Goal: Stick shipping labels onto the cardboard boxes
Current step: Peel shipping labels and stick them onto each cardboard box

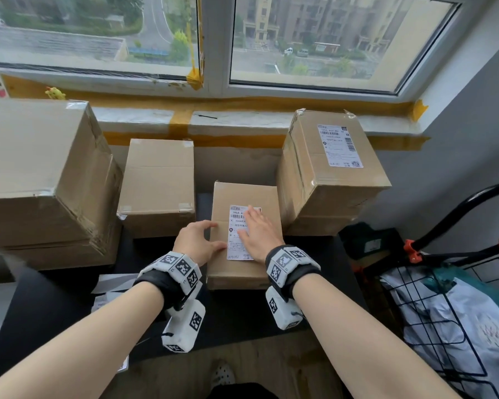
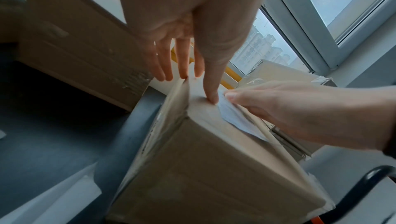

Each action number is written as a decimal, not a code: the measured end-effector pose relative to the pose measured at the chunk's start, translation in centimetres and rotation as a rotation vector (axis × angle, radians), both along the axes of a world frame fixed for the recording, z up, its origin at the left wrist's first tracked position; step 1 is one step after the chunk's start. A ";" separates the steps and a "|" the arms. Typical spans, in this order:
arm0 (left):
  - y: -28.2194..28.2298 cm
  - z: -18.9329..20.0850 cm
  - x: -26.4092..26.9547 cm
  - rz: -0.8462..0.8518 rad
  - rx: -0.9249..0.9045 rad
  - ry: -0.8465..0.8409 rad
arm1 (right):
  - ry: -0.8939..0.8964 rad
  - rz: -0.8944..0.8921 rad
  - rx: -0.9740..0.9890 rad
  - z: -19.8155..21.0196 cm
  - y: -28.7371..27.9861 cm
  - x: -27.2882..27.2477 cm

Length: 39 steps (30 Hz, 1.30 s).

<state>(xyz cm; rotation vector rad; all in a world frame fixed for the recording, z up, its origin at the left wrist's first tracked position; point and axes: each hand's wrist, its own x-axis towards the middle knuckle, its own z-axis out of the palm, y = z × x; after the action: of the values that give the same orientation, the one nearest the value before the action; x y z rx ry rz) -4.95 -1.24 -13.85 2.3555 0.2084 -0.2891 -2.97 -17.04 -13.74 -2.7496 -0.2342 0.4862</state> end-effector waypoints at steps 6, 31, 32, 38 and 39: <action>0.8 -0.5 -0.4 -0.044 -0.048 0.071 | 0.072 0.080 -0.006 -0.2 2.7 0.9; 0.6 -0.2 -0.9 -0.263 0.112 0.208 | 0.087 0.144 -0.082 -0.8 1.3 -2.1; 0.6 -0.2 -1.0 -0.252 0.108 0.207 | 0.073 0.132 -0.111 -0.7 0.5 -2.4; 0.3 -0.4 -1.5 -0.201 0.069 0.194 | 0.086 0.031 -0.171 -0.4 -2.0 -4.5; 0.3 -0.4 -1.6 -0.188 0.059 0.192 | 0.082 0.027 -0.159 -0.5 -1.5 -4.8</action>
<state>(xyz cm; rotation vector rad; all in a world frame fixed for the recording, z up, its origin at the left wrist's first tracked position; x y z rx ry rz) -6.53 -0.94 -14.30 2.4089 0.0873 -0.6087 -7.76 -18.51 -14.22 -2.8752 -0.2210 0.6491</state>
